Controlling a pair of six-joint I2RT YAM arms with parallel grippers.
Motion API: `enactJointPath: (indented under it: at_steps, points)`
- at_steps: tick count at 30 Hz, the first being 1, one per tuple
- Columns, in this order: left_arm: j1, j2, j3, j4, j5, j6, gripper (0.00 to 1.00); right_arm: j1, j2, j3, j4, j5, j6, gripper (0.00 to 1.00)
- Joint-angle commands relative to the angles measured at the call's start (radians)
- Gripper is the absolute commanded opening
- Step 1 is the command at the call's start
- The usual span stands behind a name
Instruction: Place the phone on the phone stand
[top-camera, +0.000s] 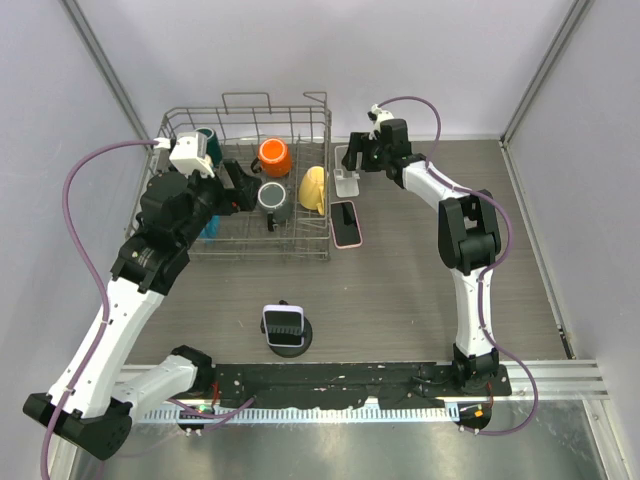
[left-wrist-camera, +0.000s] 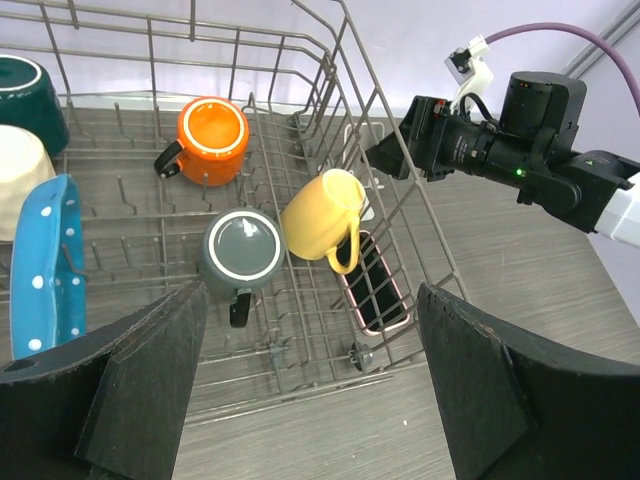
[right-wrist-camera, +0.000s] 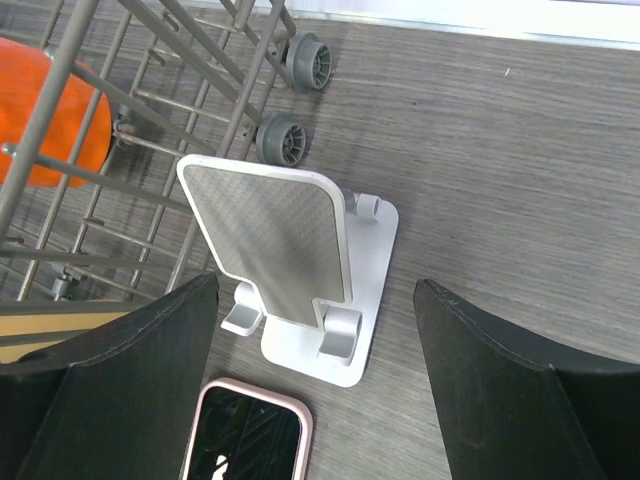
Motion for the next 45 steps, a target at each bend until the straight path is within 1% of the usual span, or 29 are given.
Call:
enactJointPath:
  at_steps: [1,5,11,13,18,23,26,27,28,30,31,32,34,35,36,37,38,39,40,43,44,45]
  points:
    - [0.021,0.014,-0.003,0.059,0.061,-0.03,0.89,0.007,-0.036,-0.006,0.112,0.001,-0.005,0.84]
    - [0.03,0.023,0.0,0.056,0.087,-0.038,0.89,0.021,-0.018,0.023,0.088,0.041,-0.014,0.85]
    - [0.034,0.028,-0.001,0.057,0.064,-0.027,0.88,0.053,0.033,0.112,0.028,0.102,-0.033,0.85]
    - [0.034,0.031,-0.001,0.056,0.076,-0.029,0.88,0.064,0.036,0.126,0.024,0.113,-0.034,0.85]
    - [0.037,0.026,-0.001,0.057,0.089,-0.026,0.88,0.084,0.088,0.199,-0.044,0.225,-0.056,0.85]
    - [0.037,0.034,0.0,0.056,0.081,-0.024,0.87,0.119,0.131,0.278,-0.096,0.285,-0.086,0.85]
    - [0.037,0.033,0.0,0.056,0.086,-0.024,0.87,0.145,0.168,0.337,-0.145,0.396,-0.116,0.85]
    - [0.037,0.03,-0.001,0.057,0.081,-0.022,0.87,0.163,0.183,0.362,-0.16,0.471,-0.125,0.84]
    - [0.037,0.026,-0.003,0.057,0.076,-0.018,0.87,0.171,0.191,0.376,-0.165,0.501,-0.128,0.82]
    - [0.039,0.029,-0.004,0.056,0.058,-0.015,0.87,0.185,0.202,0.405,-0.18,0.567,-0.125,0.68]
    - [0.039,0.034,-0.004,0.057,0.056,-0.013,0.87,0.185,0.199,0.407,-0.182,0.573,-0.12,0.43]
    - [0.037,0.039,-0.004,0.054,0.062,-0.015,0.87,0.185,0.196,0.407,-0.18,0.581,-0.107,0.32]
    - [0.037,0.043,-0.003,0.054,0.072,-0.019,0.87,0.177,0.174,0.399,-0.174,0.598,-0.096,0.14]
    - [0.039,0.045,-0.003,0.054,0.072,-0.018,0.87,0.173,0.162,0.394,-0.173,0.604,-0.096,0.12]
    - [0.037,0.043,-0.004,0.056,0.069,-0.018,0.87,0.167,0.145,0.362,-0.15,0.612,-0.1,0.06]
    - [0.039,0.043,-0.008,0.057,0.061,-0.015,0.87,0.159,0.093,0.332,-0.124,0.622,-0.108,0.01]
    - [0.037,0.043,-0.012,0.06,0.055,-0.01,0.87,0.154,0.063,0.297,-0.049,0.618,-0.111,0.01]
    - [0.037,0.045,-0.012,0.06,0.043,-0.009,0.87,0.142,0.033,0.223,-0.018,0.613,-0.114,0.01]
    - [0.039,0.048,-0.012,0.057,0.043,-0.009,0.87,0.119,-0.023,0.197,0.003,0.618,-0.113,0.0]
    - [0.039,0.057,-0.014,0.059,0.052,-0.012,0.87,0.06,-0.105,0.112,0.011,0.65,-0.093,0.01]
    - [0.039,0.063,-0.012,0.057,0.055,-0.015,0.87,0.044,-0.182,0.076,0.008,0.658,-0.071,0.0]
    - [0.041,0.063,-0.012,0.057,0.056,-0.016,0.87,0.029,-0.227,-0.028,0.011,0.662,-0.059,0.0]
